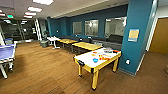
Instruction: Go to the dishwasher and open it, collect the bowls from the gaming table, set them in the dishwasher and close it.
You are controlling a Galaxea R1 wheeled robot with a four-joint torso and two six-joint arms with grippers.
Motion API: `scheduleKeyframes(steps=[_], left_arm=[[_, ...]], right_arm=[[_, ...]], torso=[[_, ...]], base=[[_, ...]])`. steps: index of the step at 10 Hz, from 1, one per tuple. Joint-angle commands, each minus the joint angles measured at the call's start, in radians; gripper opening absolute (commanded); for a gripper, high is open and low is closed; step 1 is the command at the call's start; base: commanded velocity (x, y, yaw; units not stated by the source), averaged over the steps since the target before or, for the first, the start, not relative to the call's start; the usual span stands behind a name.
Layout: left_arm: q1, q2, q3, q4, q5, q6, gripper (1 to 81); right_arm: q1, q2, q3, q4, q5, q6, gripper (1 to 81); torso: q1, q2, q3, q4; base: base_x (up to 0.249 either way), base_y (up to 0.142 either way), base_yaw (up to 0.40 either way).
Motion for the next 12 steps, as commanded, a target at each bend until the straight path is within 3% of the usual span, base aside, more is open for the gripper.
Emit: scheduleKeyframes(steps=[1,7,12], left_arm=[[-0.059,0.006,0.0,0.009,0.049,0.003,81.1],[-0.057,0.006,0.0,0.008,0.049,0.003,81.1],[-0.056,0.009,0.0,-0.001,0.049,0.003,81.1]], right_arm=[[0.057,0.007,0.004,-0.004,-0.048,-0.003,81.1],[0.054,0.007,0.004,-0.004,-0.047,-0.003,81.1],[0.054,0.005,0.004,-0.004,-0.047,-0.003,81.1]], torso=[[0.0,0.0,0.0,0.0],[0.0,0.0,0.0,0.0],[0.0,0.0,0.0,0.0]], base=[[0.0,0.0,-0.4],[0.0,0.0,-0.35],[0.0,0.0,-0.028]])
